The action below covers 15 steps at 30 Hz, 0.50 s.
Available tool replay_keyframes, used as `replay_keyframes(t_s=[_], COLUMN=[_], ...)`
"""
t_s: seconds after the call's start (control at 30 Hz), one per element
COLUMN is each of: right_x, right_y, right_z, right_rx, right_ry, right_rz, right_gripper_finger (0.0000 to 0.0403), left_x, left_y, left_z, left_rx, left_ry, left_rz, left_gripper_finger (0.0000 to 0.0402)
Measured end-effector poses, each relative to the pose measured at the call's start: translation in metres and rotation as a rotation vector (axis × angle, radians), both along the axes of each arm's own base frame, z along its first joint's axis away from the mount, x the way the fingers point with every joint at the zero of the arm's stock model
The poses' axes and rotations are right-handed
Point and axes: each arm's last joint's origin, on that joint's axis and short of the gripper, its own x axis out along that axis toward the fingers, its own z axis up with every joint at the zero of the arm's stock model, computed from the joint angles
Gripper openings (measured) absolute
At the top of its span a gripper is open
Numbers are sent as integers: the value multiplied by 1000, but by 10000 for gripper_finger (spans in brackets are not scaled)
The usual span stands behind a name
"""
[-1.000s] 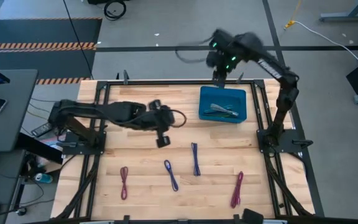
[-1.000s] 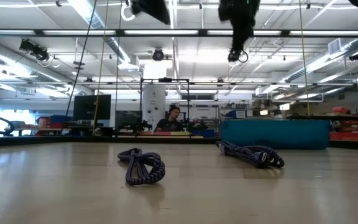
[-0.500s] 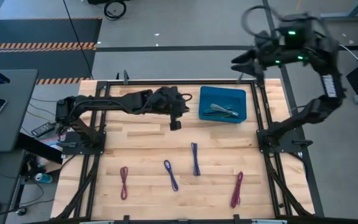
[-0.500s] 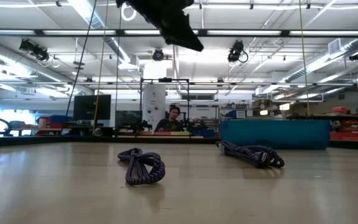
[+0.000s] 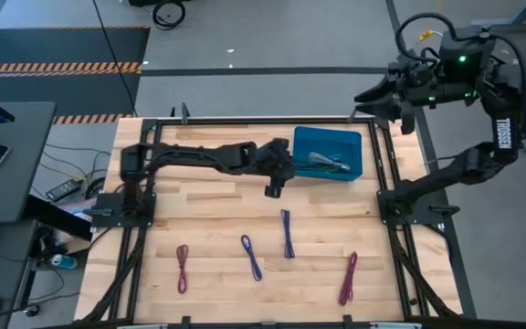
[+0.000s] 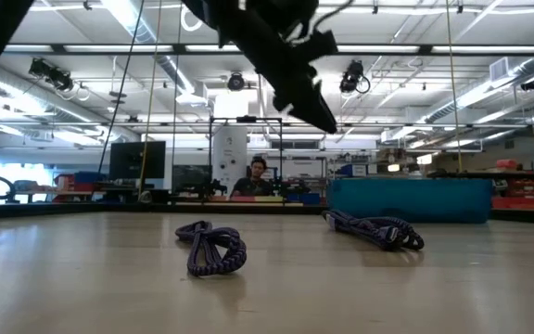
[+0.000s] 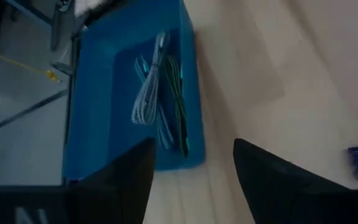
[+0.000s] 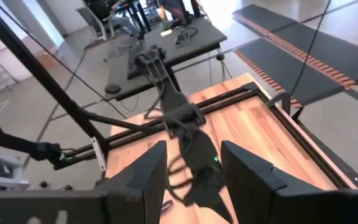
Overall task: Pick and place USB-C Cables
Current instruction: Move the blue bin to the center of the table
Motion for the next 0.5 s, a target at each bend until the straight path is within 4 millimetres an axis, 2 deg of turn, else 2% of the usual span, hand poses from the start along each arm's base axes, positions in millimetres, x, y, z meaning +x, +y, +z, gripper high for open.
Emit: replay_keyframes(t_s=[0.13,0.27,0.5], right_x=[10,22,40], right_y=[-2,-5,-6], right_z=[-3,-6,-11], right_rx=[4,18,52], right_ry=[24,48,79], right_rz=[3,10,46], right_gripper_finger=[157,157,157], left_x=[21,42,62], left_y=[4,9,17], left_z=[-13,-14,-21], left_rx=[17,20,4], left_ry=[29,22,147], left_rz=[-11,-10,-40], left_gripper_finger=[223,219,218])
